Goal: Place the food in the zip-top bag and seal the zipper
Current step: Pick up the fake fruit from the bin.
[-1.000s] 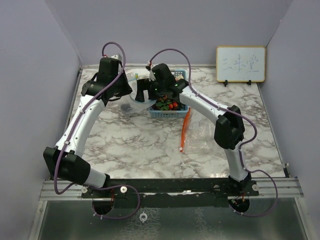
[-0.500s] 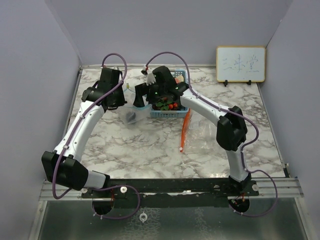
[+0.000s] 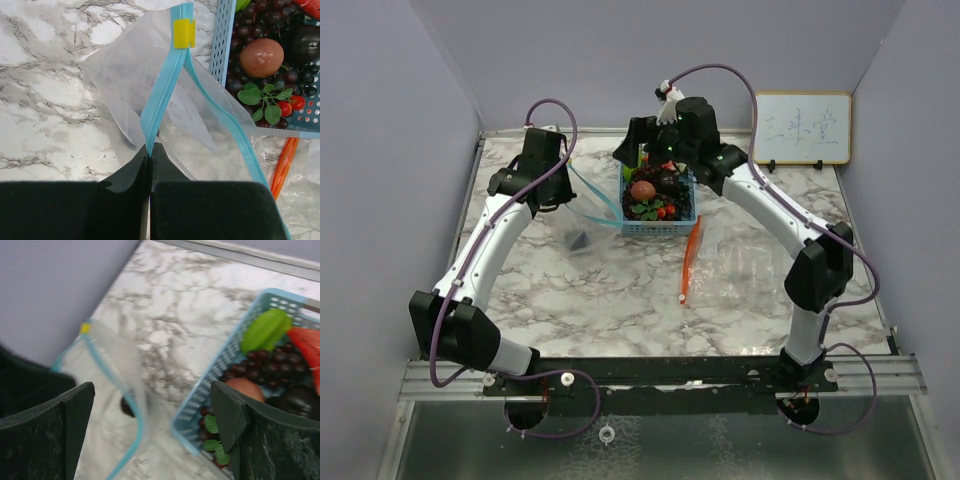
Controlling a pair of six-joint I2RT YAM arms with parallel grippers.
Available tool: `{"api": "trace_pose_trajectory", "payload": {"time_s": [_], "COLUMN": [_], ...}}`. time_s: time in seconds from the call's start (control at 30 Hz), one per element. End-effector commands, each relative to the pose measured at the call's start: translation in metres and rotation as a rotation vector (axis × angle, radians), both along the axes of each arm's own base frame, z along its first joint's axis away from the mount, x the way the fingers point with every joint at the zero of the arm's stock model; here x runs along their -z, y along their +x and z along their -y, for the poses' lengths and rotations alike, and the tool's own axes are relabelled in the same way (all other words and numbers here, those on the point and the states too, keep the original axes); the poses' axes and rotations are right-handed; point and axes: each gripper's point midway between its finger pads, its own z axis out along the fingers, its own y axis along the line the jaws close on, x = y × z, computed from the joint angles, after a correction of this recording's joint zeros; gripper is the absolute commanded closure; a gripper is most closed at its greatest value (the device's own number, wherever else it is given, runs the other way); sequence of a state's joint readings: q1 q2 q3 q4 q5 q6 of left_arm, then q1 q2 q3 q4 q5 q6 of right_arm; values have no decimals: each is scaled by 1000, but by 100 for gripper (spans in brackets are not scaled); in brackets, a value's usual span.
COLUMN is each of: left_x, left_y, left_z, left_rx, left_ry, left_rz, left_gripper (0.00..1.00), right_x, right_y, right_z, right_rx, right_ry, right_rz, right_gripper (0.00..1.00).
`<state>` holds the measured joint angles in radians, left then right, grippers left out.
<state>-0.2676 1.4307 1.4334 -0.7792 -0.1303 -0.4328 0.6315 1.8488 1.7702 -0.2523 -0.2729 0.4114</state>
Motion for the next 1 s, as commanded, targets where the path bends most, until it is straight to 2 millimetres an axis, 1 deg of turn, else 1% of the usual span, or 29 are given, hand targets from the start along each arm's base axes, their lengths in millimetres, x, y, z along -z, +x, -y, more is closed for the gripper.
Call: {"api": "trace_pose_trajectory", "payload": {"time_s": [0.0,0.07,0.1,0.2,0.3,0.43,0.53,0.6,0.67,0.77,0.8,0.83,0.9,0.93,0.97], "left_x": [-8,-9,-10,-9,-5,-2,0,1,2,3,3,4,4,4,5], "left_y": [6,6,7,9,9,9,9,9,9,9,9,10,10,10,10], "left_z": [0,6,9,16,18,21,24,24,24,24,24,25,25,25,24], "left_rx": [13,33,46,75,90,104,114,116,116,116,116,116,116,117,116], "left_ry": [-1,-26,-38,-61,-68,-75,-84,-85,-85,-84,-84,-84,-85,-85,-83], "left_rz": [40,45,49,50,42,36,31,29,27,24,23,23,23,21,21], "left_gripper": [100,100,100,100,100,100,100,100,100,100,100,100,100,100,100], "right_x": [94,120,129,146,162,188,210,223,230,232,231,229,221,213,205], "right_y": [47,57,62,74,83,85,82,78,75,72,72,72,74,74,75], "right_z": [34,37,38,38,41,41,41,41,42,41,41,42,43,43,43], "right_rx": [219,224,230,238,265,256,244,232,222,213,212,213,227,233,238], "right_ry": [-319,-413,-439,-478,-509,-549,-574,-587,-592,-588,-587,-586,-579,-571,-563], "right_rz": [-111,-124,-121,-90,-80,-105,-144,-164,-178,-181,-180,-178,-167,-156,-146], "right_gripper": [0,0,1,0,0,1,0,3,8,14,20,28,50,55,57]}}
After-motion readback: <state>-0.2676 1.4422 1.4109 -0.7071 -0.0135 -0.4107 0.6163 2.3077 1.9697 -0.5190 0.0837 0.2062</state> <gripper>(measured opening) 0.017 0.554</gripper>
